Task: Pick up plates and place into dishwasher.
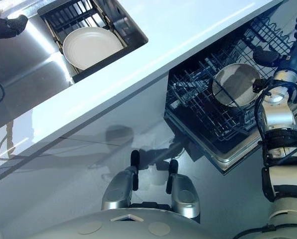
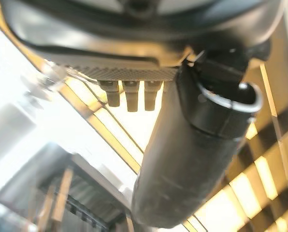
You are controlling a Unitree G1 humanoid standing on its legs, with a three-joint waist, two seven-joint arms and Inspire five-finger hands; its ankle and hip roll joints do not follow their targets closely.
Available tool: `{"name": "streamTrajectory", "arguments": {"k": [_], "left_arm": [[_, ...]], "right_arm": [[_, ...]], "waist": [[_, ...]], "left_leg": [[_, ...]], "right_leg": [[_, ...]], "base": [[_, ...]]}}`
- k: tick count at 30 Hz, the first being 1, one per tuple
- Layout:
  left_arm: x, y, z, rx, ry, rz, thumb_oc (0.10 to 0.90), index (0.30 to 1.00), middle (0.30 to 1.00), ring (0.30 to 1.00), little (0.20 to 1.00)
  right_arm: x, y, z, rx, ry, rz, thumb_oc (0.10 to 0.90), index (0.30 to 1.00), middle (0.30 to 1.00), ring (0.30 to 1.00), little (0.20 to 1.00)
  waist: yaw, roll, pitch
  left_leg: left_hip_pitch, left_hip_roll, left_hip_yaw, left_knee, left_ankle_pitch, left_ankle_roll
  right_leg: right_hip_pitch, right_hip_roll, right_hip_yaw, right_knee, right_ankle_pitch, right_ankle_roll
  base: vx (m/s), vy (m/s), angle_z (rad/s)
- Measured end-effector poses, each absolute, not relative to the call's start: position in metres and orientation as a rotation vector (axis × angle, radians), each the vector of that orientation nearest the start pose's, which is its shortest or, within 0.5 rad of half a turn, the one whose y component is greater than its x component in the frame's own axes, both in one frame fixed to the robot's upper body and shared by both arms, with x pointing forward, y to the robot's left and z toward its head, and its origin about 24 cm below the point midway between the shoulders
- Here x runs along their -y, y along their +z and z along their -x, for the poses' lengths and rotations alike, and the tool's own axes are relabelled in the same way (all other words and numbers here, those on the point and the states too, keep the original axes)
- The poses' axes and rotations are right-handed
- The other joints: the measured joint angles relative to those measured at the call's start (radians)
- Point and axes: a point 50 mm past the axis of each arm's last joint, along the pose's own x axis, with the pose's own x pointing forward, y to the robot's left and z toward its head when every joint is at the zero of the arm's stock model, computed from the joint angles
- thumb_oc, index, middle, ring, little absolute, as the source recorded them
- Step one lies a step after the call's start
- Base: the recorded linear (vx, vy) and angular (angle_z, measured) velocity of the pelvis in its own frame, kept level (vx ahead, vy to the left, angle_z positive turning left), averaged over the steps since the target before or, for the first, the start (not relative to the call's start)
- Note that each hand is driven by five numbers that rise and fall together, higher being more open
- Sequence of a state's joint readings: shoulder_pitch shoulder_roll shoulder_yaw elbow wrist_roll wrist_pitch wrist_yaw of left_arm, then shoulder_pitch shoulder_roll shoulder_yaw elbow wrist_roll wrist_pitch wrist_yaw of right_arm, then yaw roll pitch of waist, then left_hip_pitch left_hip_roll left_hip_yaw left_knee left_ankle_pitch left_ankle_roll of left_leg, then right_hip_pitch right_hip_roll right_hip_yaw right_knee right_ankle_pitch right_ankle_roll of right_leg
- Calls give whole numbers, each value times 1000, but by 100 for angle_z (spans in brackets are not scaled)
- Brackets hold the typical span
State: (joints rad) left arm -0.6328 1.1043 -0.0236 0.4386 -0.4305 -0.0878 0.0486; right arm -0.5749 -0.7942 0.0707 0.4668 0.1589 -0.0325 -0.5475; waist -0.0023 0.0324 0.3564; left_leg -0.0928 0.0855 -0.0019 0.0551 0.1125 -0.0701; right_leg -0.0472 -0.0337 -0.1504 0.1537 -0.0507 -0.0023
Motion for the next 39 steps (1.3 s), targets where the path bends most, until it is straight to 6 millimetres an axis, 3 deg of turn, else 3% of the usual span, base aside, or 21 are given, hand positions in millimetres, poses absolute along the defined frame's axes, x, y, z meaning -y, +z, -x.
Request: {"name": "streamTrajectory", "arguments": {"k": [4,7,10,11,15,22,26,32,39], "left_arm": [[-348,280,-307,380,303,-589,800,900,900,900,900],[-349,274,-308,309,286,-629,800,900,900,900,900],[-352,268,-310,242,272,-658,800,900,900,900,900],[-355,263,-311,186,263,-669,800,900,900,900,900],[-365,243,-313,7,238,-690,800,900,900,900,900],[-383,206,-317,-338,209,-707,800,900,900,900,900],[-399,193,-309,-479,267,-695,800,900,900,900,900],[-416,189,-298,-597,342,-751,800,900,900,900,900],[-423,185,-290,-686,334,-740,800,900,900,900,900]], "right_arm": [[310,192,-319,404,-650,525,800,900,900,900,900],[310,164,-310,341,-627,499,800,900,900,900,900],[312,135,-299,254,-584,505,800,900,900,900,900],[310,118,-291,205,-548,503,800,900,900,900,900],[308,87,-277,98,-496,499,800,900,900,900,900],[303,81,-275,75,-446,512,800,900,900,900,900],[297,74,-267,62,-408,523,800,900,900,900,900],[296,67,-262,35,-393,529,800,900,900,900,900],[295,67,-262,38,-394,528,800,900,900,900,900]], "waist": [[-27,-4,-24],[-64,-8,-83],[-79,-7,-106],[-99,-5,-123],[-156,7,-164],[-219,14,-168],[-219,14,-168],[-215,14,-169],[-201,13,-169]], "left_leg": [[26,-3,33,-25,-1,4],[46,-14,56,-51,-2,15],[107,-23,108,-92,-4,24],[133,-29,127,-114,-5,30],[177,-44,185,-144,-13,45],[193,-51,235,-144,-27,50],[194,-53,245,-144,-32,49],[194,-55,245,-144,-37,44],[194,-55,245,-144,-38,44]], "right_leg": [[0,-5,25,-7,5,7],[6,-7,45,-32,14,20],[26,-17,60,-44,21,31],[38,-24,59,-54,24,36],[54,-39,61,-87,44,49],[49,-44,68,-111,74,52],[40,-41,84,-117,86,52],[39,-42,83,-118,88,54],[38,-42,83,-118,88,54]], "base": [[-72,226,-21],[-68,251,-24],[-52,280,-49],[-53,233,-46],[-54,181,-42],[-38,126,-28],[-24,75,-17],[-13,37,-1],[0,0,0]]}}
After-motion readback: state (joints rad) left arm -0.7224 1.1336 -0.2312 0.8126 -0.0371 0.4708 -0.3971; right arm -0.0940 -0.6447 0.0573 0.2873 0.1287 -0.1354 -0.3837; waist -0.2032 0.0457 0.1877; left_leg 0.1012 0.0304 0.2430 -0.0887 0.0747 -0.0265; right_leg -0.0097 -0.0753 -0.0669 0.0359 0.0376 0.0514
